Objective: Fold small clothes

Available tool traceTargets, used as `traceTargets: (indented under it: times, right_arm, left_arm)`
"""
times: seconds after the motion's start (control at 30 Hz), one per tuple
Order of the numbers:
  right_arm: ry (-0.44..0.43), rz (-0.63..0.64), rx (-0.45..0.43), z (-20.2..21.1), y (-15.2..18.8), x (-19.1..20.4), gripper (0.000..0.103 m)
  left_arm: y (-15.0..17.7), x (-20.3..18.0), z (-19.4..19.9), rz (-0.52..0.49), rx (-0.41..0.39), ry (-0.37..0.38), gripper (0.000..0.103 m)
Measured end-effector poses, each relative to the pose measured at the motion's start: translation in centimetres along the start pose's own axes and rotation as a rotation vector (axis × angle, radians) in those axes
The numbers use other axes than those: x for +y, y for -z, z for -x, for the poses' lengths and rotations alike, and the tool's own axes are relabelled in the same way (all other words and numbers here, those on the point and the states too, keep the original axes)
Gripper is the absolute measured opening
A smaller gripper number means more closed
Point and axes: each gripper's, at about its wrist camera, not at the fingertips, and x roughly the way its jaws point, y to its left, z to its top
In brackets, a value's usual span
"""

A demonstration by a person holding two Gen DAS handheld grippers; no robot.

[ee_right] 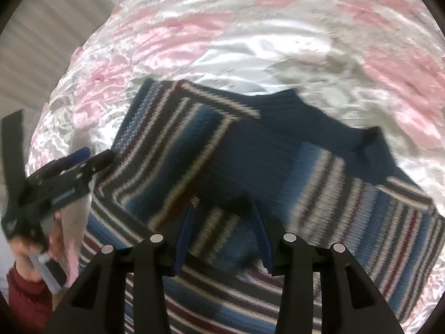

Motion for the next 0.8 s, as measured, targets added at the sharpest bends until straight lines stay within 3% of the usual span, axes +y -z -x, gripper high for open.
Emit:
traceTargets:
  times: [0.1,0.27,0.37,0.43,0.5,0.57,0.73,0.8]
  right_arm:
    - [0.045,-0.015,0.039,-2.1,-0.9,0.9,0.058]
    - [0.156,0.002,0.089,-5.4,-0.9,1.5,0.058]
    - [0.222,0.051,0.074,-5.7,-0.3,1.8,0.04]
    - [0.192,0.035,0.052,-4.8,0.1,1.0,0.015]
    - [0.077,-0.043,0.025,-3.0,0.7,-1.0,0.01]
    - [-0.041,-0.098,-0.036,-0.5,1.8,-3.3,0.01]
    - [-0.167,-0.187,-0.159,5.1,5.9,-9.0,0.01]
    - [-0.176,-0.222,-0.2,7.2,6.9,-11.3,0.01]
  left_arm:
    - [-0.1,0.5,-0.1,0.013,0.005,-0.003,0.075]
    - [0.3,1.1,-0.7,0.04,0.024,0.011,0.075]
    - [0.5,1.4,-1.0,0.044,0.039,0.01,0.076]
    - [0.8,1.5,-1.0,0.049,0.043,0.013,0.076]
    - [1.0,1.4,-1.0,0.054,0.044,0.02,0.076]
    - [1.1,1.1,-1.0,0.053,0.044,0.023,0.076]
    - [1.8,-0.5,-1.0,0.023,0.037,0.019,0.077]
    - [2.1,-1.2,-1.0,0.009,0.033,0.009,0.077]
